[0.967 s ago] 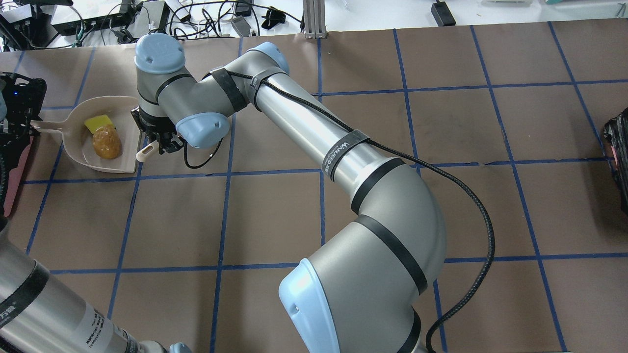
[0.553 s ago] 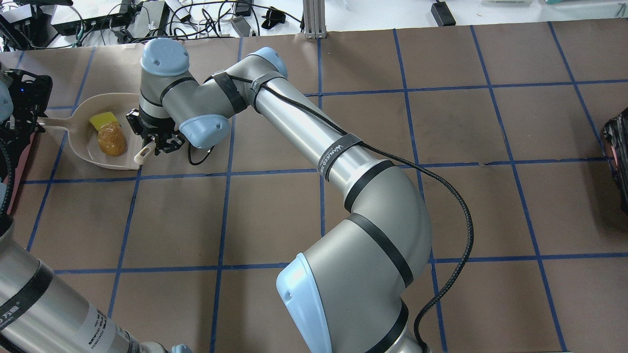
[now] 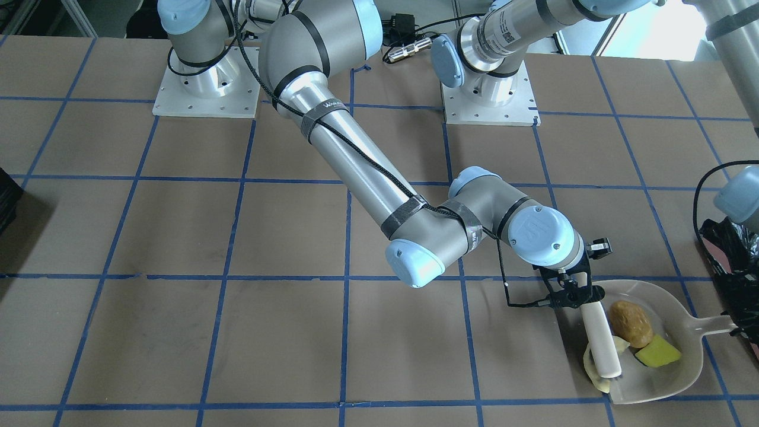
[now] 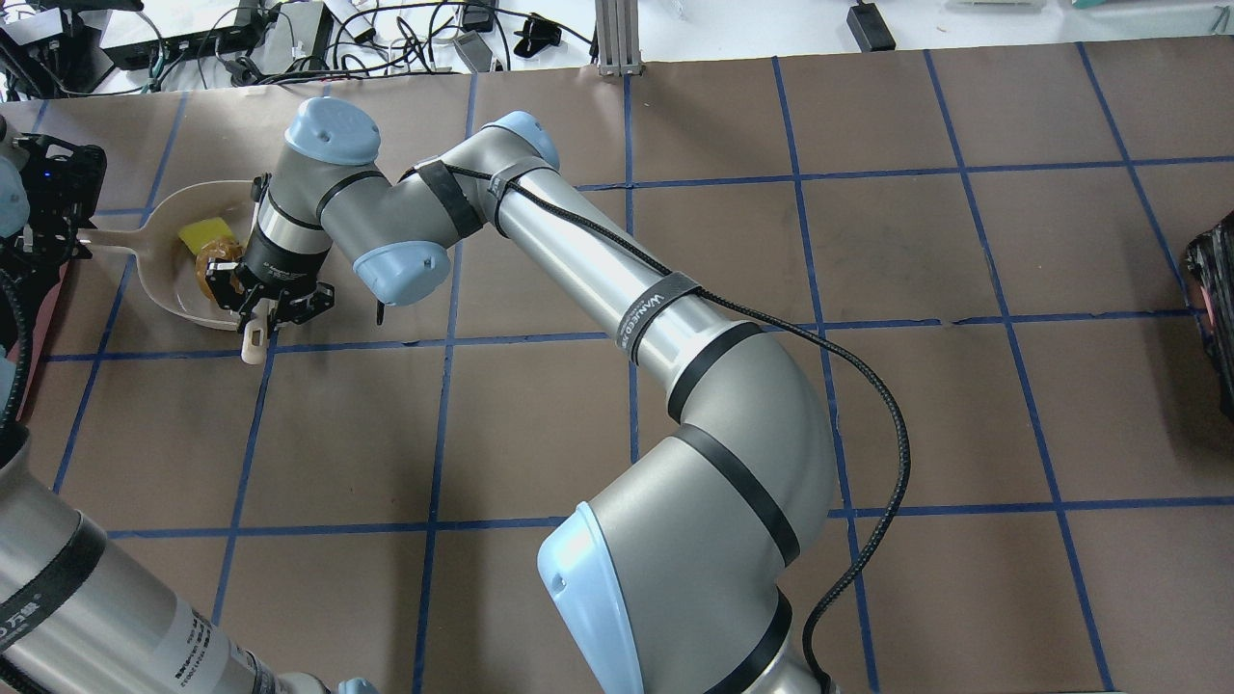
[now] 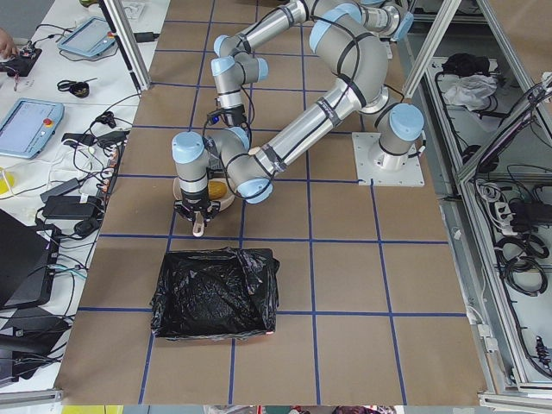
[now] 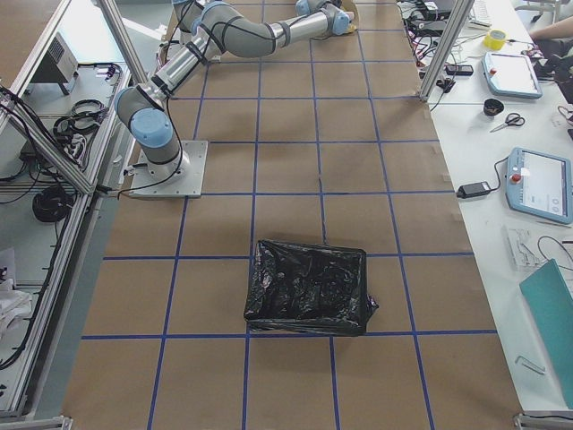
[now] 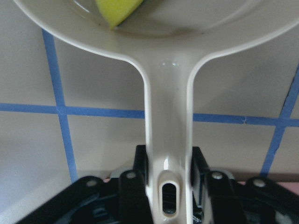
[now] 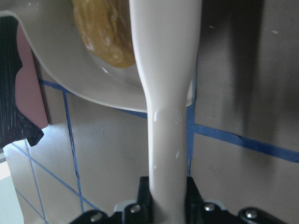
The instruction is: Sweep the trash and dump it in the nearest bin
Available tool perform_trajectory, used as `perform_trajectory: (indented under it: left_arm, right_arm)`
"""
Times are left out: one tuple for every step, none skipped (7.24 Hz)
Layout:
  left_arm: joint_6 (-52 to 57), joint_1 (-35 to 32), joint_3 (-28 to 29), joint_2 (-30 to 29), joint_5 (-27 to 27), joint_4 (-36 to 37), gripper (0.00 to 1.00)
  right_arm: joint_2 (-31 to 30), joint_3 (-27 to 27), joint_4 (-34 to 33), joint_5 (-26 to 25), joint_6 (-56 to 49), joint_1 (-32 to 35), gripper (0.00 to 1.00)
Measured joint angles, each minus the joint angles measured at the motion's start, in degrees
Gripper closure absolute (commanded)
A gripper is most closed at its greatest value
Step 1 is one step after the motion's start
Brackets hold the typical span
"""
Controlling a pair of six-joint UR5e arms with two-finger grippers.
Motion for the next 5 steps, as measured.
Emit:
perform_trajectory:
  left_arm:
    - [-0.05, 0.00, -0.05, 0.00, 0.01, 0.00, 1.00]
    - [-0.12, 0.00, -0.09, 0.00, 0.01, 0.00, 1.00]
    - [-0.14, 0.00, -0.14, 0.00, 0.01, 0.00, 1.00]
    - [-0.12, 0.00, -0.23, 0.00, -0.01, 0.00, 1.00]
    - [-0.10, 0.00, -0.44, -0.04, -0.64, 0.00, 1.00]
  right_arm:
    - [-0.09, 0.03, 0.01, 0.43, -1.56, 0.16, 1.00]
    - [-0.56, 0.24, 0.04, 0.38, -1.41, 0.20, 1.00]
    - [-1.28, 0.71, 0.08, -0.29, 1.23, 0.18, 1.00]
    - [-1.62, 1.14, 0.10, -1.79, 6.61, 0.14, 1.00]
    - [-1.93, 1.44, 0.41, -3.49, 12.06, -0.06, 1.00]
